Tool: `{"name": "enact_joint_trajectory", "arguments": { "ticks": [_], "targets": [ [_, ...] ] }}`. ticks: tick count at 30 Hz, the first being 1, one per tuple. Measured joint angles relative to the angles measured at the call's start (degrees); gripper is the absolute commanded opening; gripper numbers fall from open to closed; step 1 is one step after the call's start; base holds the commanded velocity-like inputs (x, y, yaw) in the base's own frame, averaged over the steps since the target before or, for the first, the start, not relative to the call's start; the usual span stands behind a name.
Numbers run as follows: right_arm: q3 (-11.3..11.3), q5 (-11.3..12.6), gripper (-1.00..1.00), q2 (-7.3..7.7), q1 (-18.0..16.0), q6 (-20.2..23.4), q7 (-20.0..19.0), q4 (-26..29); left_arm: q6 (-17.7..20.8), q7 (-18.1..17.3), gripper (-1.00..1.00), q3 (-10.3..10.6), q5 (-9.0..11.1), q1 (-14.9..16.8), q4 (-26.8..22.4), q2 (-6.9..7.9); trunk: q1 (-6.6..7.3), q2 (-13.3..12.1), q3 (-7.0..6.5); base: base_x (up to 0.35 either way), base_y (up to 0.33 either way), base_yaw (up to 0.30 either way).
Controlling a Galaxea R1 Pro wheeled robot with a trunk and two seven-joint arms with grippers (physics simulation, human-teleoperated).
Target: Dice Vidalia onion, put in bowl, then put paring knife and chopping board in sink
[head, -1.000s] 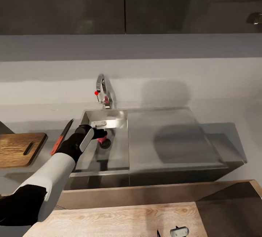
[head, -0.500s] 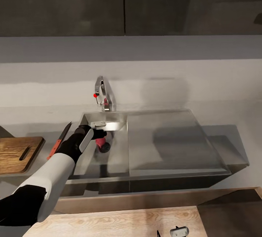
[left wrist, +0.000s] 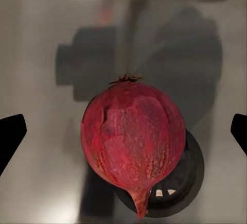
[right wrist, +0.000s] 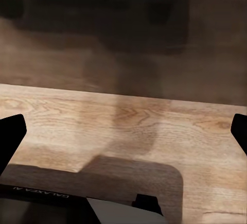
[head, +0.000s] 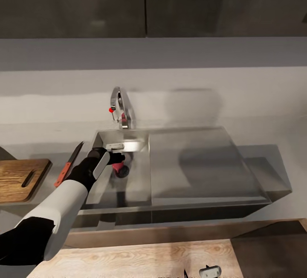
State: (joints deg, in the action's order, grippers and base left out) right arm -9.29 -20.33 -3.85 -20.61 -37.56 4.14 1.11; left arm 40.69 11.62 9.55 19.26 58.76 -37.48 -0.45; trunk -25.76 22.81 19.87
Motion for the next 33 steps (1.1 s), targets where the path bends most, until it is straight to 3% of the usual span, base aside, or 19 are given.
{"name": "enact_joint_trajectory", "arguments": {
  "ticks": [33],
  "targets": [
    [0.0, 0.0, 1.00, 0.00, 0.0, 0.0, 0.0, 0.0, -0.1, 0.0, 1.00, 0.0, 0.0, -0.1, 1.1, -0.03, 0.00, 0.0, 2.64, 0.015, 0.000, 0.000]
  ]
}}
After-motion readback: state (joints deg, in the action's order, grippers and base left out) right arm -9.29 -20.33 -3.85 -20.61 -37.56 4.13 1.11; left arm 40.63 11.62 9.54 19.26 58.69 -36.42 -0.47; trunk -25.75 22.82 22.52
